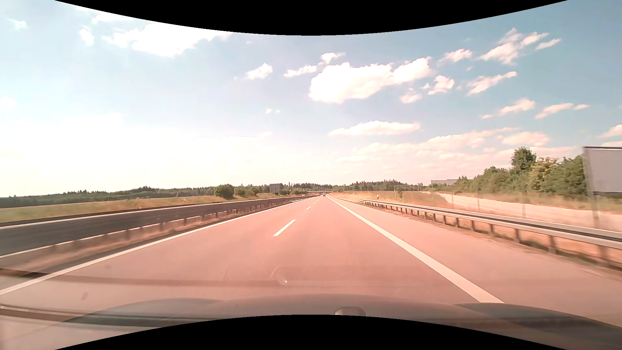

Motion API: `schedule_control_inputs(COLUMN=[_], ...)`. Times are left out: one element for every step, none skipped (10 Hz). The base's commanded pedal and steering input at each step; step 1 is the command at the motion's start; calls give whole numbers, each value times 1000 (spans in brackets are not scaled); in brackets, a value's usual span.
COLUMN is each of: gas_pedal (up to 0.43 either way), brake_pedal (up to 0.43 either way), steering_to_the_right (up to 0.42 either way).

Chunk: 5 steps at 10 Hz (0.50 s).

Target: Follow the waypoints while adhering to traffic rules and regulations

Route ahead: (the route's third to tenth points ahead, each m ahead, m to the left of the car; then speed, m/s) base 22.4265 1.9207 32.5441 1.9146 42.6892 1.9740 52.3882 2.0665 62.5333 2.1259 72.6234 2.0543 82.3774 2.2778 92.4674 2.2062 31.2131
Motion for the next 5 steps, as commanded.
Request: schedule_control_inputs(gas_pedal=[280, 280, 280, 280, 280], brake_pedal=[0, 0, 0, 0, 0], steering_to_the_right=[-1, -1, -1, -1, -1])
